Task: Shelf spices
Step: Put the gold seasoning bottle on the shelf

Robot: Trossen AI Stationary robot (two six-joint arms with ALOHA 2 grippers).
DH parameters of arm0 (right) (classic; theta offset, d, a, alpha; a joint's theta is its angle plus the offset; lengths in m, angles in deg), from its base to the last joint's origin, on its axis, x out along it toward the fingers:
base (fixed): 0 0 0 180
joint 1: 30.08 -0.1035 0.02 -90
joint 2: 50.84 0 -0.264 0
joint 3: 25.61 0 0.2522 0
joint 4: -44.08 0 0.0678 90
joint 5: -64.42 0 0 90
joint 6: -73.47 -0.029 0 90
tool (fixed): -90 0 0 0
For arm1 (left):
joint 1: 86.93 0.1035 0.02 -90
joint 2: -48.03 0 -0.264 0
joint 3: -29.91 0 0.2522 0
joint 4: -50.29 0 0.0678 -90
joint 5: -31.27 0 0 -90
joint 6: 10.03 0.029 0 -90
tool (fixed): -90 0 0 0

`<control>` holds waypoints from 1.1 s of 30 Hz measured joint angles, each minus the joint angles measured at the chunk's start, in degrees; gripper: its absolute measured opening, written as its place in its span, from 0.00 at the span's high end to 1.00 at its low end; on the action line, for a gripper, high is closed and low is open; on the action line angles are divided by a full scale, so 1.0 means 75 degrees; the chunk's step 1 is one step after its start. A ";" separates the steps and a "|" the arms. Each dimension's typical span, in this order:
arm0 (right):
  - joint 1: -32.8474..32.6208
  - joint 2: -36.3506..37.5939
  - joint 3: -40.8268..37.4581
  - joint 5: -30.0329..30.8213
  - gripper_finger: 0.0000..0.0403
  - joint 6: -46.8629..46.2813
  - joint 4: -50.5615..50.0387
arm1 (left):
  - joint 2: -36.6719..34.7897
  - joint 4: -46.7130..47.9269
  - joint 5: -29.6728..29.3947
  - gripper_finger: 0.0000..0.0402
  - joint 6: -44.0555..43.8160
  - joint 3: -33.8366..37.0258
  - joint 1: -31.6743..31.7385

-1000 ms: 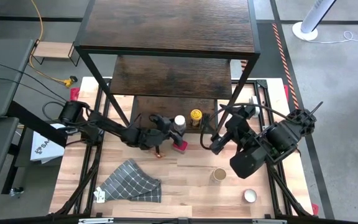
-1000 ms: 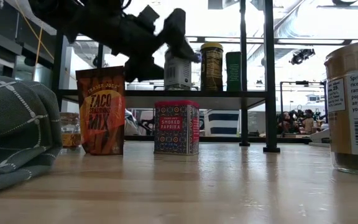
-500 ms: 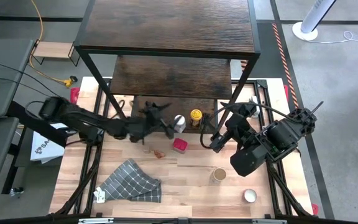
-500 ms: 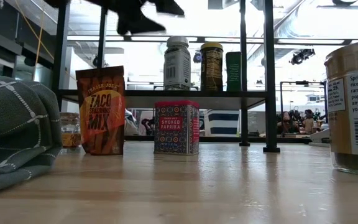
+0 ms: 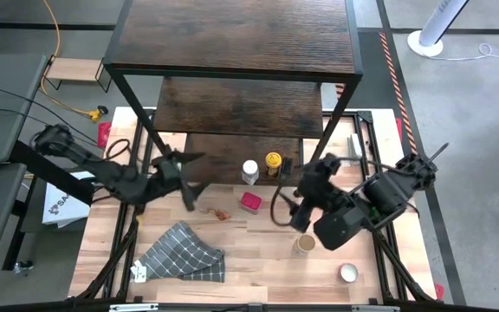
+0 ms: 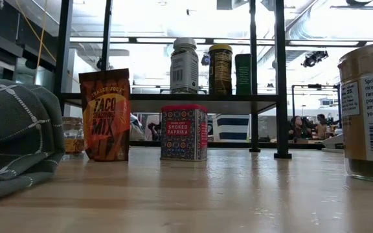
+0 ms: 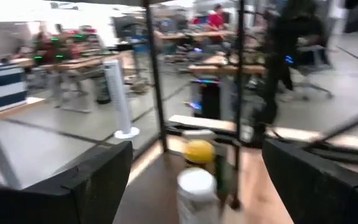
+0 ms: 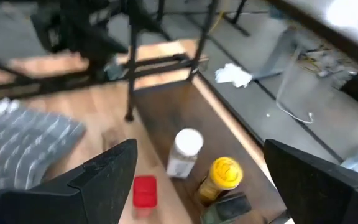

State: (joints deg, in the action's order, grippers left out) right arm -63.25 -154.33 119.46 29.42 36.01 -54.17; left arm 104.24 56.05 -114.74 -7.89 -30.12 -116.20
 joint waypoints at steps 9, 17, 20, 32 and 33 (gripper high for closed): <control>0.0540 -0.0732 0.0000 -0.3207 0.14 0.0685 0.1440 | 0.0497 0.1916 0.0541 0.11 -0.3094 -0.0533 -0.1898; 0.1062 -0.1934 0.0000 -0.4216 0.14 0.0804 0.1433 | 0.1004 0.3973 0.4462 0.12 -0.5091 -0.1454 -0.1880; 0.1168 -0.2420 -0.0003 -0.4481 0.14 0.0785 0.1185 | 0.1013 0.3662 0.5173 0.12 -0.4697 -0.1451 -0.1613; 0.0379 -0.3317 -0.0003 -0.5631 0.14 -0.1239 -0.0748 | 0.0967 0.2214 0.7164 0.12 -0.4106 -0.2173 0.0401; 0.0267 -0.3305 -0.0003 -0.5689 0.14 -0.1395 -0.0732 | 0.0982 0.2403 0.7161 0.12 -0.3898 -0.2269 0.0562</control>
State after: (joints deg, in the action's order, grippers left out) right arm -61.25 -179.11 119.44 -13.25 25.54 -59.66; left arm 111.61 74.08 -61.03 -37.13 -47.13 -111.98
